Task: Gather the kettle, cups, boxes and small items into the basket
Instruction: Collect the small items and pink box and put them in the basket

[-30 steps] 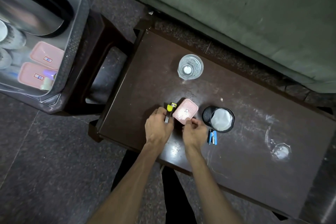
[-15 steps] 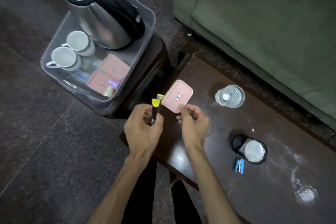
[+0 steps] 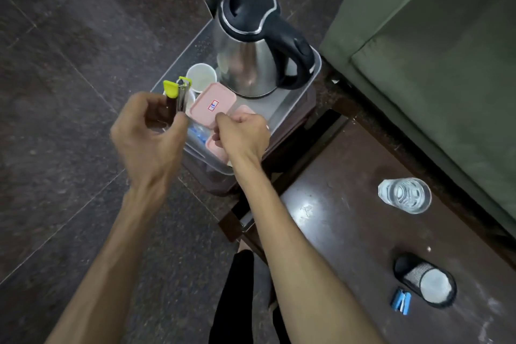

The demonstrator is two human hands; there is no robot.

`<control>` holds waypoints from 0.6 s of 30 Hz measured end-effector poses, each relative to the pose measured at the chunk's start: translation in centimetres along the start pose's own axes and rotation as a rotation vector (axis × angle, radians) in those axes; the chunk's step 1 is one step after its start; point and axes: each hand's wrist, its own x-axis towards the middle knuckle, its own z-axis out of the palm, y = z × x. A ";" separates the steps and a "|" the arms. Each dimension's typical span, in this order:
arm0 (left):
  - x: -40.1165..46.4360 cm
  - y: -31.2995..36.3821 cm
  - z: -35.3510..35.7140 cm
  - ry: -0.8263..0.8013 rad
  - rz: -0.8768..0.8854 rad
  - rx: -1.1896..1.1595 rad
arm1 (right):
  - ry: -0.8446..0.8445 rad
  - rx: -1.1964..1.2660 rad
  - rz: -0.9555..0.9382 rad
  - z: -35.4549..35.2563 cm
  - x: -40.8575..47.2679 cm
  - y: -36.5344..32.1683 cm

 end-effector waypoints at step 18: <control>2.2 -5.1 5.3 -0.420 0.132 0.395 | 0.057 -0.275 -0.052 2.0 1.2 1.9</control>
